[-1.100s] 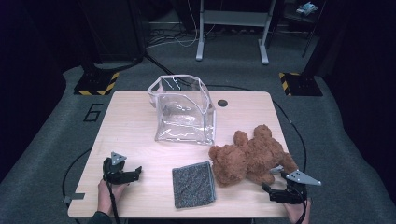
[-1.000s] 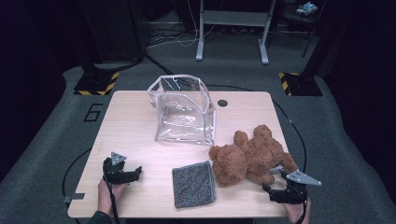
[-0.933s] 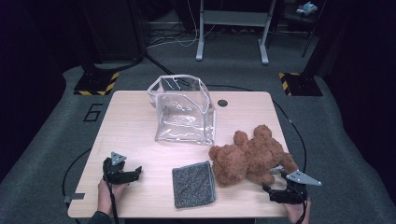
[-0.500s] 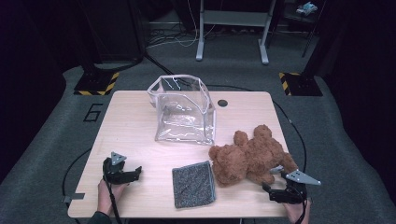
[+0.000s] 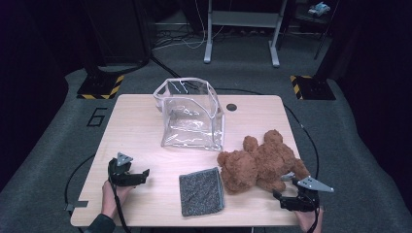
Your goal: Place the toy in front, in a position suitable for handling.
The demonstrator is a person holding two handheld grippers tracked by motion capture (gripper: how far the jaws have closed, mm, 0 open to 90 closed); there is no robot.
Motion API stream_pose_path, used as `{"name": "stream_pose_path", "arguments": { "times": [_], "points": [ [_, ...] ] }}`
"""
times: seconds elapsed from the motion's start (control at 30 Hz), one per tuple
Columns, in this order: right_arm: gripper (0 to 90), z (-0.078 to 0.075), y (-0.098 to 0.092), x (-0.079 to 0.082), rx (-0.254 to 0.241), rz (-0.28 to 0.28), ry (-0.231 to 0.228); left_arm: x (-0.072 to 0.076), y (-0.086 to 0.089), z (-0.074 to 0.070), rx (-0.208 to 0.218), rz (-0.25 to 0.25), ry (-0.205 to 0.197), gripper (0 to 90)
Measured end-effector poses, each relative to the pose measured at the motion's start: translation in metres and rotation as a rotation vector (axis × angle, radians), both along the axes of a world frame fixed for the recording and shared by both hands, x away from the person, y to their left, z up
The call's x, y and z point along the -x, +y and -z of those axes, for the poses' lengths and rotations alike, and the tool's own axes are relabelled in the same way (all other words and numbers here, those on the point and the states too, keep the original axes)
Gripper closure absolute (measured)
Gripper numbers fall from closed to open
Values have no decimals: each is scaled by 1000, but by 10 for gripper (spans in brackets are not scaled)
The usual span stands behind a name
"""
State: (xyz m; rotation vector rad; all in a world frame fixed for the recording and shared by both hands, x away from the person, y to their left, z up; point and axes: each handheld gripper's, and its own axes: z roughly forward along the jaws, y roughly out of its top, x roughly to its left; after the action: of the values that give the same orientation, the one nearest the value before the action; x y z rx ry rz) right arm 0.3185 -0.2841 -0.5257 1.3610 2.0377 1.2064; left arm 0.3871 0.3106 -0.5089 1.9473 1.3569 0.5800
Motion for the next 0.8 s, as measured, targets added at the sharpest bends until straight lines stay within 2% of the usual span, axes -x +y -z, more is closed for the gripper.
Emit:
{"name": "stream_pose_path", "arguments": {
  "times": [0.07, 0.1, 0.17, 0.23, 0.37, 0.53, 0.6, 0.8],
  "points": [
    [14, 0, 0, 0, -1, 0, 0, -3, -1, -4, 6, 3, -4, 125],
    [14, 0, 0, 0, 3, -1, -3, -8, -4, -12, 11, 10, -21, 129],
    [14, 0, 0, 0, -2, 1, -1, -14, -6, -20, 9, 21, -25, 133],
    [14, 0, 0, 0, -2, 2, -2, -20, -9, -25, 25, 27, -35, 134],
    [14, 0, 0, 0, -8, 8, -5, -33, -14, -37, 37, 57, -31, 133],
    [16, 0, 1, 0, -6, 21, -1, -52, -23, -53, 42, 79, -41, 86],
    [16, 0, 1, 0, -6, 21, 0, -61, -26, -60, 59, 90, -45, 59],
    [17, 0, 0, 0, -4, 16, 0, -80, -33, -70, 81, 99, -48, 30]
  ]
}}
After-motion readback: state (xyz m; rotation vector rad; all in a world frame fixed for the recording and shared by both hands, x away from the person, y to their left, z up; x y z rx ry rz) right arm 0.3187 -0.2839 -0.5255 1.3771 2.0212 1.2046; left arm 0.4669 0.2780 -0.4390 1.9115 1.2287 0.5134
